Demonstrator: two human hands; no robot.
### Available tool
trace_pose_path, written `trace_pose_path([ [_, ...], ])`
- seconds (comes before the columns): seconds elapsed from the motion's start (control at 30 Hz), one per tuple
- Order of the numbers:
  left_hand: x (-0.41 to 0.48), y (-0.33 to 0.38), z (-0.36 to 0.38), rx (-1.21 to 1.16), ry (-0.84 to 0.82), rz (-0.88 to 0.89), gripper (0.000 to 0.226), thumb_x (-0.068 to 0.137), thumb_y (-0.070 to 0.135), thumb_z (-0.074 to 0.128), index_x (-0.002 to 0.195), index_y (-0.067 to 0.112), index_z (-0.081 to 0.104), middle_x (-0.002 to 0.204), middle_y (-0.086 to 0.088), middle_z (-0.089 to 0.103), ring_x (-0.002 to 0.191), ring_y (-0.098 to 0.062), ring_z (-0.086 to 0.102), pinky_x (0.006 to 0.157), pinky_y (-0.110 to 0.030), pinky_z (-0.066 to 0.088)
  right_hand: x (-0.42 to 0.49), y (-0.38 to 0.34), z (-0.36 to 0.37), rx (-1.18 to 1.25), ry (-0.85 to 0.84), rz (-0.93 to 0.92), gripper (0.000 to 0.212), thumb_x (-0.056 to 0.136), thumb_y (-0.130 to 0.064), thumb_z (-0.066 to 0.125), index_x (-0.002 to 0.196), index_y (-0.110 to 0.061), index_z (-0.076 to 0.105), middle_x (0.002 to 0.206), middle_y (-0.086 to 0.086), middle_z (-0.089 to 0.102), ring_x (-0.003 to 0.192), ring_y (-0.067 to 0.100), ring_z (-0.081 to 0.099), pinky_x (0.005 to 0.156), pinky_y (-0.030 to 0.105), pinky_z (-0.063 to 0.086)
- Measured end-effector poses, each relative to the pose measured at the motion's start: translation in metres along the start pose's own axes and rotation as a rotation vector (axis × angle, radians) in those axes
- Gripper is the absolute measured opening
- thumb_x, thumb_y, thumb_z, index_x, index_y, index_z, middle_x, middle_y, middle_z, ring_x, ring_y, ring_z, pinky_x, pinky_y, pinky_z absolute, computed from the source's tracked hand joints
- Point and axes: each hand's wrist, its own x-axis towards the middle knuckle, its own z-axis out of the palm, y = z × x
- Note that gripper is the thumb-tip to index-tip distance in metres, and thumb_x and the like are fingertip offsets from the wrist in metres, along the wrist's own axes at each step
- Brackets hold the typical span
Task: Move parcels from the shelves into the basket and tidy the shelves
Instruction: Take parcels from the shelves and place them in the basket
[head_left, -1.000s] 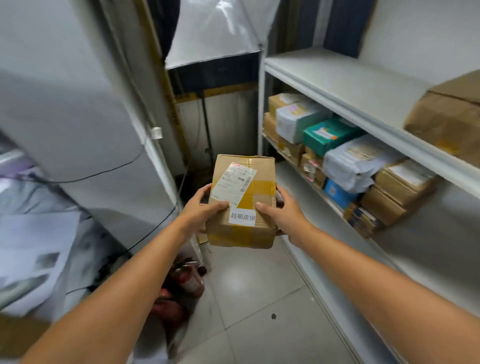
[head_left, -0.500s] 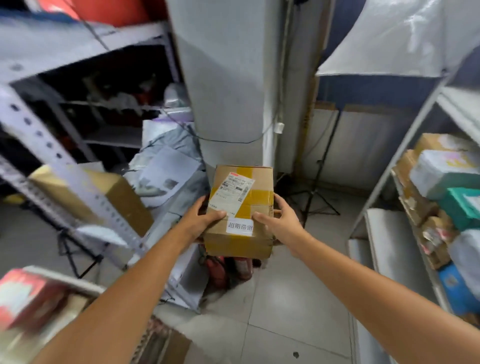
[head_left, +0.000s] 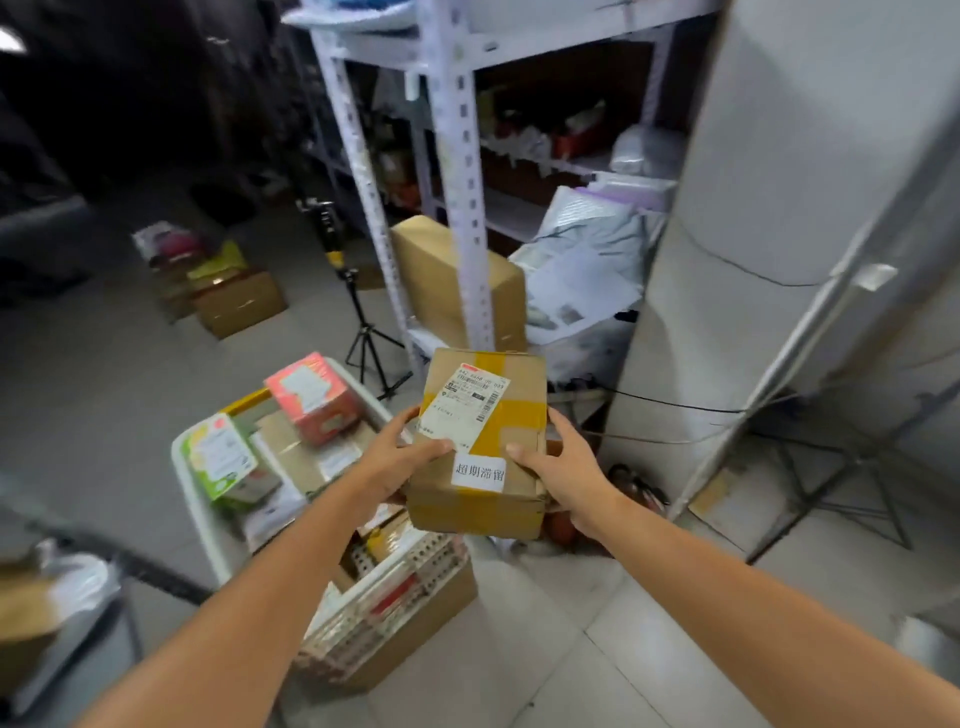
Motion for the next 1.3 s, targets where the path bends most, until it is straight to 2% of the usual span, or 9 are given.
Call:
trace_pose_path([
  [0.17, 0.000, -0.037, -0.076, -0.068, 0.100, -0.031, 0.063, 0.073, 0.045, 0.082, 0.119, 0.060, 0.041, 0.117, 0.009, 0.062, 0.101, -0.023, 0.067, 0.082, -0.053, 0.058, 0.023, 0.002, 0.083, -0.057, -0.111, -0.012, 0.064, 0.084, -0.024, 0.078, 0.133, -0.041, 0.041, 0.122, -0.002, 0.066, 0.109, 0.018, 0.065, 0.090, 0.042, 0.057],
  [0.27, 0.001, -0.053, -0.116, -0.119, 0.139, -0.053, 0.070, 0.077, 0.040, 0.081, 0.131, 0.051, 0.040, 0.118, 0.004, 0.063, 0.099, -0.024, 0.068, 0.079, -0.048, 0.060, 0.041, 0.004, 0.128, -0.073, -0.182, -0.003, 0.065, 0.080, -0.029, 0.081, 0.129, -0.046, 0.042, 0.127, -0.001, 0.065, 0.109, 0.021, 0.066, 0.091, 0.048, 0.056],
  [0.37, 0.002, -0.062, -0.150, -0.147, 0.175, -0.074, 0.068, 0.081, 0.037, 0.077, 0.134, 0.048, 0.036, 0.112, 0.005, 0.064, 0.094, -0.019, 0.069, 0.066, -0.037, 0.060, 0.060, 0.002, 0.168, -0.077, -0.243, 0.017, 0.066, 0.082, -0.028, 0.080, 0.135, -0.043, 0.042, 0.124, -0.003, 0.063, 0.106, 0.019, 0.065, 0.081, 0.044, 0.059],
  [0.47, 0.013, -0.071, -0.181, -0.198, 0.249, -0.116, 0.064, 0.082, 0.037, 0.077, 0.128, 0.050, 0.035, 0.108, 0.009, 0.062, 0.095, -0.019, 0.067, 0.073, -0.041, 0.060, 0.087, -0.001, 0.205, -0.084, -0.330, 0.020, 0.065, 0.085, -0.020, 0.077, 0.136, -0.041, 0.042, 0.123, -0.006, 0.061, 0.104, 0.015, 0.063, 0.081, 0.039, 0.059],
  [0.6, 0.034, -0.085, -0.217, -0.267, 0.357, -0.157, 0.068, 0.081, 0.036, 0.078, 0.133, 0.049, 0.036, 0.115, 0.005, 0.063, 0.100, -0.024, 0.068, 0.083, -0.050, 0.058, 0.135, -0.004, 0.254, -0.133, -0.452, 0.024, 0.069, 0.079, -0.026, 0.081, 0.130, -0.049, 0.042, 0.129, -0.005, 0.061, 0.110, 0.020, 0.064, 0.089, 0.047, 0.058],
  [0.8, 0.067, -0.098, -0.263, -0.401, 0.519, -0.175, 0.075, 0.086, 0.025, 0.074, 0.146, 0.038, 0.032, 0.117, -0.003, 0.062, 0.090, -0.017, 0.067, 0.050, -0.028, 0.055, 0.198, -0.018, 0.325, -0.181, -0.628, 0.000, 0.072, 0.084, -0.016, 0.077, 0.138, -0.043, 0.037, 0.121, -0.012, 0.058, 0.107, 0.012, 0.063, 0.092, 0.038, 0.057],
  [0.9, 0.085, -0.108, -0.290, -0.427, 0.558, -0.201, 0.075, 0.084, 0.031, 0.075, 0.145, 0.041, 0.032, 0.113, 0.000, 0.063, 0.092, -0.016, 0.067, 0.056, -0.029, 0.054, 0.226, -0.022, 0.360, -0.242, -0.665, 0.010, 0.076, 0.084, -0.022, 0.077, 0.145, -0.038, 0.036, 0.127, -0.004, 0.058, 0.110, 0.017, 0.062, 0.093, 0.041, 0.056],
  [1.07, 0.120, -0.133, -0.336, -0.461, 0.593, -0.213, 0.075, 0.085, 0.029, 0.074, 0.146, 0.040, 0.032, 0.103, 0.006, 0.063, 0.085, -0.011, 0.067, 0.050, -0.023, 0.053, 0.265, -0.015, 0.421, -0.281, -0.694, 0.031, 0.080, 0.081, -0.024, 0.079, 0.146, -0.042, 0.036, 0.131, 0.000, 0.058, 0.111, 0.020, 0.063, 0.088, 0.045, 0.059],
  [1.3, 0.175, -0.182, -0.392, -0.488, 0.562, -0.212, 0.081, 0.082, 0.034, 0.077, 0.146, 0.043, 0.030, 0.120, -0.005, 0.061, 0.099, -0.020, 0.067, 0.065, -0.031, 0.058, 0.313, 0.013, 0.489, -0.303, -0.687, 0.066, 0.079, 0.080, -0.023, 0.080, 0.142, -0.046, 0.038, 0.131, 0.003, 0.057, 0.110, 0.021, 0.064, 0.089, 0.044, 0.058],
])
